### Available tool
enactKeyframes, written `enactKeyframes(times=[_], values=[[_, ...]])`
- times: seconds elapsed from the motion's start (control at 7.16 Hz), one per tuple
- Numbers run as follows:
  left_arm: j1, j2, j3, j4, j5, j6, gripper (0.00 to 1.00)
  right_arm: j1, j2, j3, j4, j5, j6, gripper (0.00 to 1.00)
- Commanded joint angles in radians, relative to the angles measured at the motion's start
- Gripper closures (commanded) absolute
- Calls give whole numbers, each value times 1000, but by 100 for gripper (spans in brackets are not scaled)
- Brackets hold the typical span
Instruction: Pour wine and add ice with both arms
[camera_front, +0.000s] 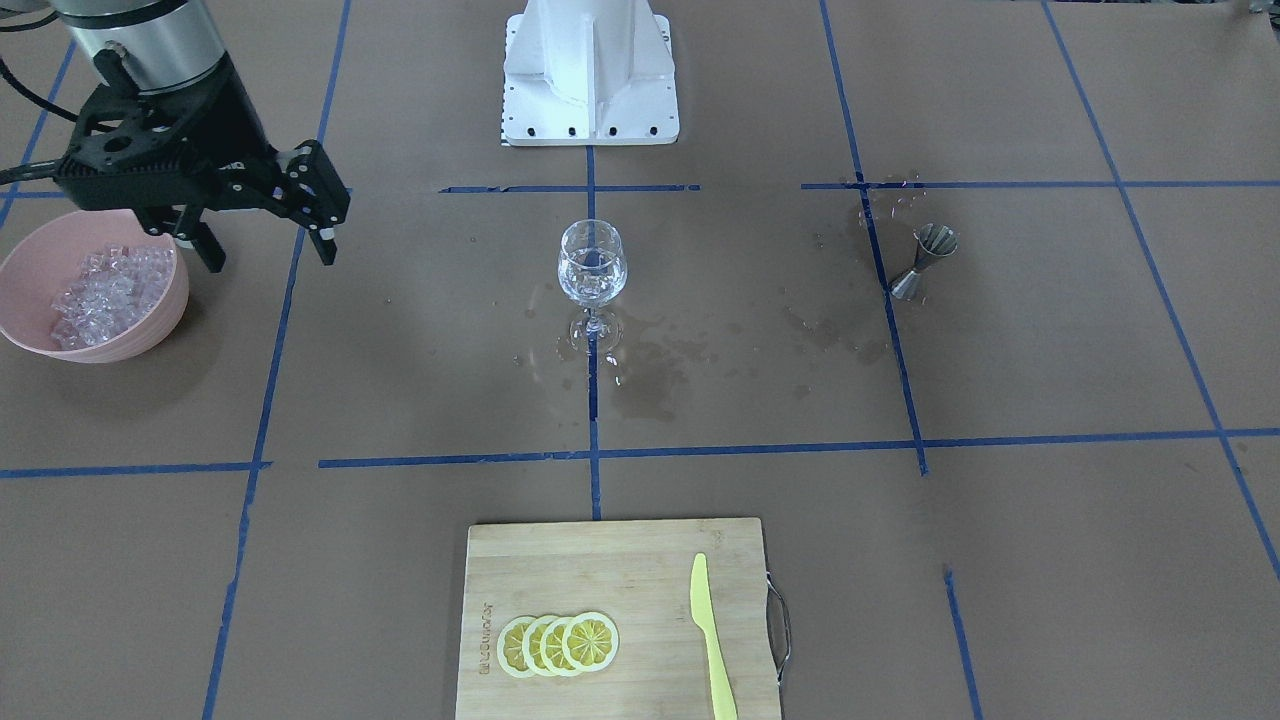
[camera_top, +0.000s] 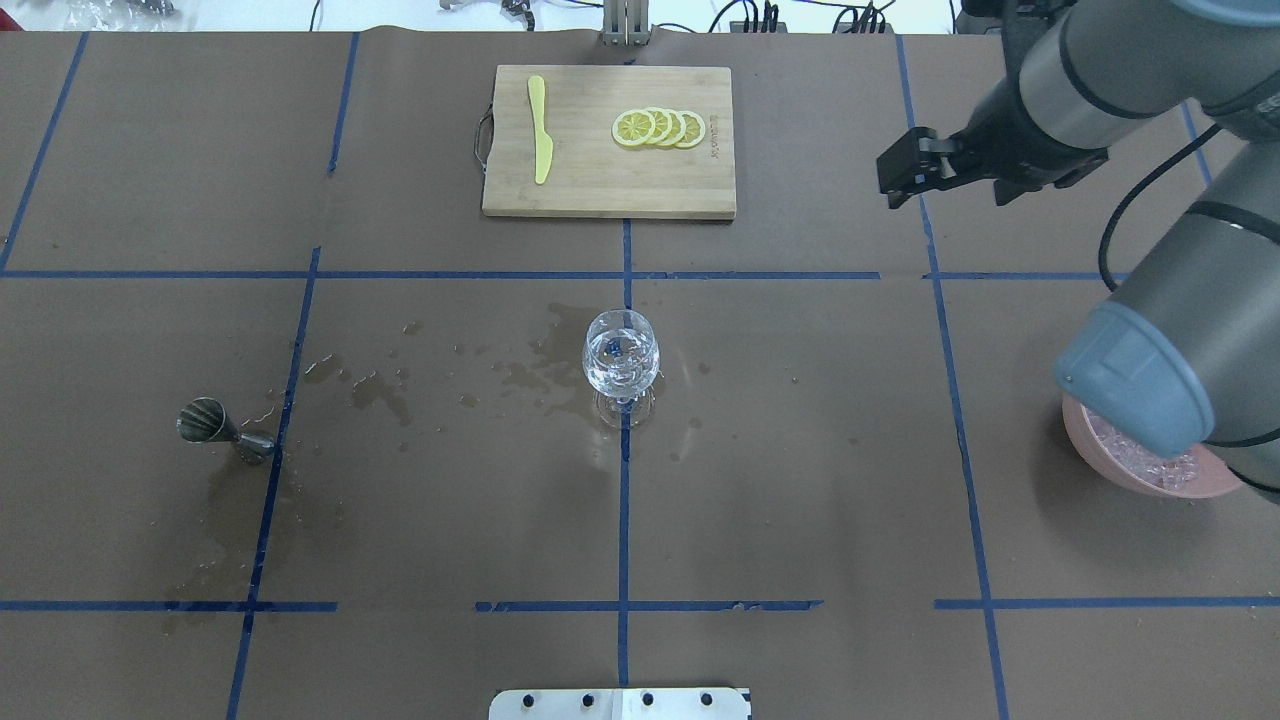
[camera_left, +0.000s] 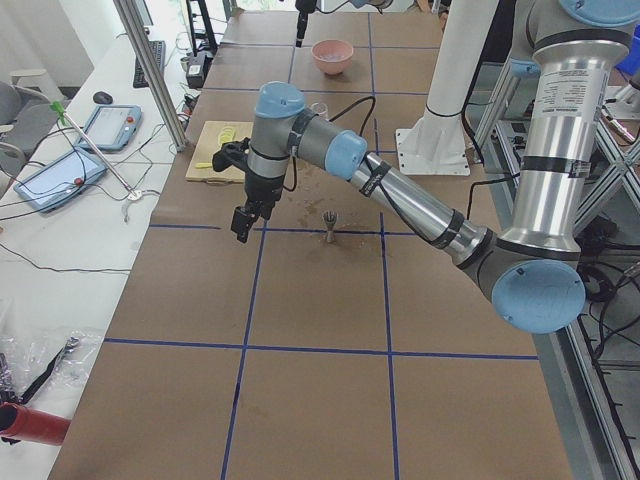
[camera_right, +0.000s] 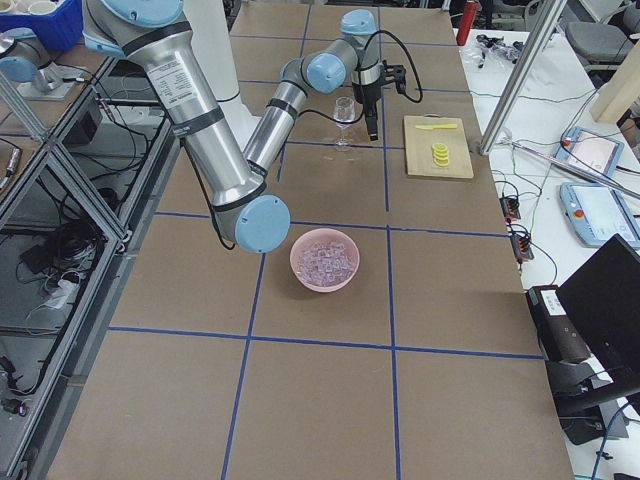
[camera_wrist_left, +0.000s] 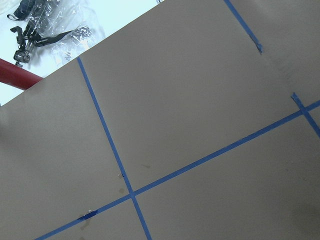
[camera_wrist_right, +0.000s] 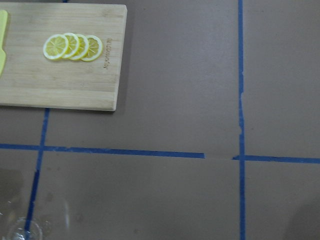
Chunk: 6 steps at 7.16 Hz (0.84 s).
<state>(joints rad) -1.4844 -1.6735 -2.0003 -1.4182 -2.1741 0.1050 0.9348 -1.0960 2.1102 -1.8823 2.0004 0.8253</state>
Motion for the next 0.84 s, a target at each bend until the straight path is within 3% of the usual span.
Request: enactKeyframes(times=[0.0,0.28,0.7], values=[[-50,0,154,-8,-123,33,0,149,-118,-18,-9,104,-238,0],[-50,1,213,-11,-131,36,0,336,-247,-85,-11,191,-567,0],[-50,6,265,-11,-130,36,0,504,-384,-191,-3,245,-855,0]])
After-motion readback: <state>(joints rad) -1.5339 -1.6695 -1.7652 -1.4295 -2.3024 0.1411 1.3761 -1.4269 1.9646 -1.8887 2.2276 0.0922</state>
